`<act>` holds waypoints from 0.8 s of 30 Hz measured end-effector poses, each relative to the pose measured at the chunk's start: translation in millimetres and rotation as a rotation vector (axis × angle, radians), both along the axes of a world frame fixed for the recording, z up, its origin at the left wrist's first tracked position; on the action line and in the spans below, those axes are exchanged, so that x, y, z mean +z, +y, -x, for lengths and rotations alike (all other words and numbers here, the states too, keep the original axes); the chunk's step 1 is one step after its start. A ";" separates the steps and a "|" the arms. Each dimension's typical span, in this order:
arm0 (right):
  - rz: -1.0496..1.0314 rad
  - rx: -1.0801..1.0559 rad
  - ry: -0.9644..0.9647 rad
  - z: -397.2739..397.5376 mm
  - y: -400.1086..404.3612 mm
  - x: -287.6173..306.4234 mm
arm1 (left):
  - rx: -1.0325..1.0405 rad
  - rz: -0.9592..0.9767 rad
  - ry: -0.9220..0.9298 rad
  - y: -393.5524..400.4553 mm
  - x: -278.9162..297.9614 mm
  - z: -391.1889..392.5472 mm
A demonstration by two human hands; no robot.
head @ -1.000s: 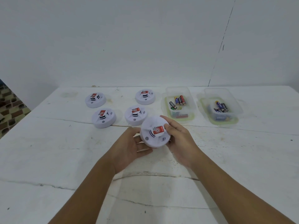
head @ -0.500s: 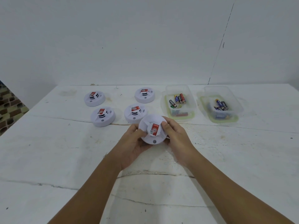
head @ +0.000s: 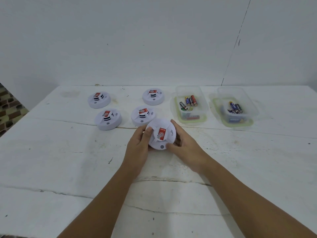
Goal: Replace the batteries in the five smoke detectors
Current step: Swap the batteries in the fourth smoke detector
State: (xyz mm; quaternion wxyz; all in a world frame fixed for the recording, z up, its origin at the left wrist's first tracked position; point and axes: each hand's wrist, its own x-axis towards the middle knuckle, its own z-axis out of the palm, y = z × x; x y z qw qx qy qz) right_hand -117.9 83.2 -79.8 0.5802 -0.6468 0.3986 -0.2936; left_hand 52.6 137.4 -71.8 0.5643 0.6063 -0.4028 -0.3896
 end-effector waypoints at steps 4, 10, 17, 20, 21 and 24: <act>0.011 -0.020 0.019 0.4 2.8 0.3 | 0.012 0.023 -0.141 4.1 -1.0 2.8; 0.036 -0.017 0.070 0.8 3.9 2.1 | 0.029 0.022 -0.208 7.8 -1.7 5.4; 0.056 0.001 0.104 0.8 3.0 1.2 | 0.027 0.001 -0.234 8.7 0.8 6.6; 0.060 0.007 0.117 1.5 1.5 -0.9 | 0.033 0.004 -0.242 9.6 0.9 7.0; 0.062 0.010 0.122 1.3 1.4 -1.3 | 0.035 0.005 -0.244 9.8 0.9 6.7; 0.066 -0.003 0.123 1.3 1.7 -0.9 | 0.028 -0.003 -0.243 10.0 0.3 6.2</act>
